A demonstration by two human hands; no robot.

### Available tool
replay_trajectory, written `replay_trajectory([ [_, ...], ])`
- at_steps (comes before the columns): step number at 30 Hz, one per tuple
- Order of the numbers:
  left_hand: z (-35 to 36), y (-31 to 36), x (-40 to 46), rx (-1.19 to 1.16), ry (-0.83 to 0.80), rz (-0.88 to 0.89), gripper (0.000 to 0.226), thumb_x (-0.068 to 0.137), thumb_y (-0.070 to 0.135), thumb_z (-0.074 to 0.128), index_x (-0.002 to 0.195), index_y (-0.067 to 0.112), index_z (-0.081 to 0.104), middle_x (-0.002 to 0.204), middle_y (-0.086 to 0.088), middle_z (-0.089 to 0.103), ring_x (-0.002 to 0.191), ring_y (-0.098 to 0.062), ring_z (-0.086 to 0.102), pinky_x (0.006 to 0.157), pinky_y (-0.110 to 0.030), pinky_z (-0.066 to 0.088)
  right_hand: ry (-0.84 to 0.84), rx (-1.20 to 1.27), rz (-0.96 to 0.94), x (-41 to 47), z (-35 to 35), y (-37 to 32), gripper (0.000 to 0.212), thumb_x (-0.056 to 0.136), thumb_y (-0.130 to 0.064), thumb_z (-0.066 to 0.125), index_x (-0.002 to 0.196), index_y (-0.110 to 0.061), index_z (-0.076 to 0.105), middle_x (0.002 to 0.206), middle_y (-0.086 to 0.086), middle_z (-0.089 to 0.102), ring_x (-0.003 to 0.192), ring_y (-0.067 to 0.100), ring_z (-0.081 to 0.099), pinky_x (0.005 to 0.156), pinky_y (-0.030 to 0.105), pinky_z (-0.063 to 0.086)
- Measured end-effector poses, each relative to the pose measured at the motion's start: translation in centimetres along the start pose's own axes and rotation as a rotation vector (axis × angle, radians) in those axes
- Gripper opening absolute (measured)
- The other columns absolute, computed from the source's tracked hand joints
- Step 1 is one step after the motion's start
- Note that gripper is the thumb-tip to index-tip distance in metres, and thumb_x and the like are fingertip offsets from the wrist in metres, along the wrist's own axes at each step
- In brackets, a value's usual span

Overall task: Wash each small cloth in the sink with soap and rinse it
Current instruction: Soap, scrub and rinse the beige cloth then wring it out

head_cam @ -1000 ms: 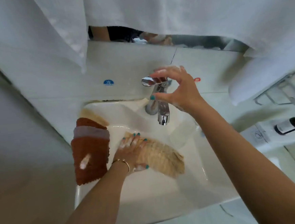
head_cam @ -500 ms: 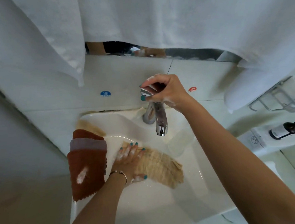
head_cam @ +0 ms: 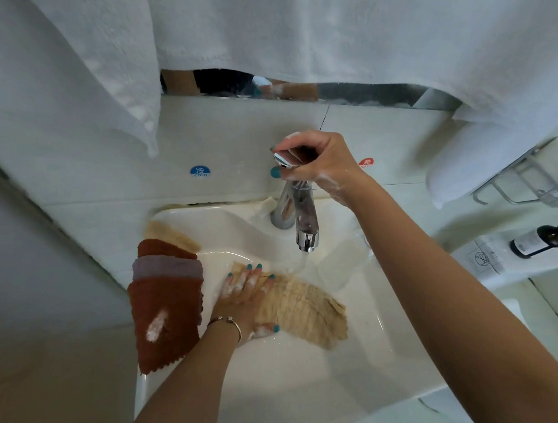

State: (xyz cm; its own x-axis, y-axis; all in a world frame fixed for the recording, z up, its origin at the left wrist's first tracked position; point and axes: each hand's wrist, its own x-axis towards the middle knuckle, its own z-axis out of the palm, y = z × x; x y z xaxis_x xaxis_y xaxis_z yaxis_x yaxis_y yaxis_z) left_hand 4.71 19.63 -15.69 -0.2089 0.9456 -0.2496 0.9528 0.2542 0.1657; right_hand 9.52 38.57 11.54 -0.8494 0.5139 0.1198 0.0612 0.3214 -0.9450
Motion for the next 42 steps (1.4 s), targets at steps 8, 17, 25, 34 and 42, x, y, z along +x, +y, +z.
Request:
replay_trajectory([
  [8,-0.4,0.1,-0.3,0.029,-0.013,-0.015,0.104,0.064,0.086,0.024,0.147,0.036,-0.013,0.157,0.002,-0.027,0.143,-0.018,-0.027,0.106,-0.039,-0.034,0.187,-0.236,-0.014,-2.0,0.6,-0.5,0.050,0.068,-0.008,0.085,0.111,-0.028,0.066,0.115,-0.004,0.061,0.109,0.011,0.057,0.096,0.025,0.046],
  [17,-0.1,1.3,-2.0,-0.063,0.022,-0.150,0.093,0.073,0.080,0.015,0.153,0.036,0.001,0.163,0.000,-0.008,0.144,-0.013,-0.023,0.109,-0.040,-0.024,0.551,-0.077,0.001,-12.9,2.9,3.3,0.051,0.068,-0.030,0.082,0.103,-0.060,0.061,0.118,-0.012,0.062,0.120,0.008,0.054,0.096,0.022,0.042],
  [25,-0.9,2.5,-4.6,-0.069,-0.079,-0.257,0.073,0.096,0.063,0.024,0.153,0.034,-0.012,0.160,0.003,-0.023,0.148,-0.019,-0.019,0.119,-0.044,-0.008,0.261,-0.249,0.437,-18.5,5.2,12.8,0.040,0.073,-0.011,0.082,0.104,-0.030,0.067,0.099,-0.009,0.065,0.094,0.011,0.059,0.087,0.028,0.047],
  [34,-1.5,1.8,-6.5,-0.104,0.079,-0.312,0.061,0.086,0.049,0.061,0.134,0.017,0.042,0.135,-0.008,0.042,0.129,-0.031,0.034,0.112,-0.040,0.013,-0.125,-0.868,0.696,-17.4,9.0,18.4,0.064,0.077,-0.049,0.072,0.128,-0.019,0.047,0.124,0.001,0.055,0.119,0.026,0.046,0.094,0.039,0.035],
  [42,-4.3,0.9,-5.9,-0.813,-0.036,-0.472,0.062,0.035,0.063,0.066,0.078,0.020,0.058,0.082,-0.001,0.063,0.082,-0.018,0.058,0.073,-0.028,0.042,-0.060,-0.010,0.650,-17.6,6.6,17.0,0.023,0.083,0.000,0.065,0.080,-0.019,0.053,0.075,-0.005,0.054,0.065,0.014,0.050,0.058,0.026,0.042],
])
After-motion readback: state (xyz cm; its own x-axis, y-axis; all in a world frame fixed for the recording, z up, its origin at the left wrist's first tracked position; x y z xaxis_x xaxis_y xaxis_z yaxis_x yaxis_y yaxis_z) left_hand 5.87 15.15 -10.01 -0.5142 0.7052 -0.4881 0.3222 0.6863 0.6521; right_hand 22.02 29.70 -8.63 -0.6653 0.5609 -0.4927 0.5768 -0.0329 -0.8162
